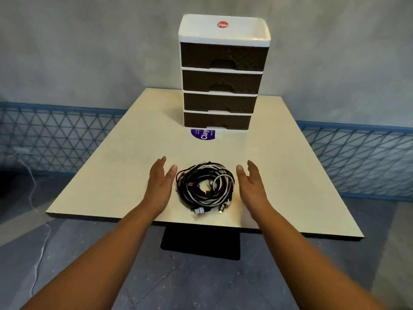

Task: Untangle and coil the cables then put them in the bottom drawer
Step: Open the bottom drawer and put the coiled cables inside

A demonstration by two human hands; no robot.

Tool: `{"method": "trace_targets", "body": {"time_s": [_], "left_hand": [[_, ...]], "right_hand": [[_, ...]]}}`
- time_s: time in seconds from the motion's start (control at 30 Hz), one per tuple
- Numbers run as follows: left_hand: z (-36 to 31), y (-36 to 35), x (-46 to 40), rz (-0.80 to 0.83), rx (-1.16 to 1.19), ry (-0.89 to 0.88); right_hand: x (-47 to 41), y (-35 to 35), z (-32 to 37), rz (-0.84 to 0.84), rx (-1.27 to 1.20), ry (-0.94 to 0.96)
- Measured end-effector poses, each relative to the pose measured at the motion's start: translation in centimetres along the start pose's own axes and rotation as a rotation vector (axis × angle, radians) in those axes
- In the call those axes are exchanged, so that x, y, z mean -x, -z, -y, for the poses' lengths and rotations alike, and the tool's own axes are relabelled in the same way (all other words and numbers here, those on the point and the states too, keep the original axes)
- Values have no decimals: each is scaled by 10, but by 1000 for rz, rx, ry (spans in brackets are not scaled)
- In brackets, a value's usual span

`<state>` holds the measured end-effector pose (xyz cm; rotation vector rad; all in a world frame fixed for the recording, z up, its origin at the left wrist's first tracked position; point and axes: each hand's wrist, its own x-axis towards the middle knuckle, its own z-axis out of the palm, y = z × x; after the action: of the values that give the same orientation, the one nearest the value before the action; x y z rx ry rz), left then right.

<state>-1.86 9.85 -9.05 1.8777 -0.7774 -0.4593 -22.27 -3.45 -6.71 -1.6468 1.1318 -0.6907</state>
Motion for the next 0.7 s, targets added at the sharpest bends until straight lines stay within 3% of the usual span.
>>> {"method": "trace_targets", "body": {"time_s": [0.17,0.33,0.57,0.7], "left_hand": [[-29,16,-42,-74,-99,-69],[-97,27,-110,-115,-393,-363],[-208,16,-224,-196,-757,-888],[-242,-7,-273,-204,-930,-979]], "right_hand": [[-32,2,24,-51,-46,5],[-86,-18,55,-32,-171,-97],[-176,-67,88,39,-652,-451],[-214,-86,93,-3,-972,-569]]}}
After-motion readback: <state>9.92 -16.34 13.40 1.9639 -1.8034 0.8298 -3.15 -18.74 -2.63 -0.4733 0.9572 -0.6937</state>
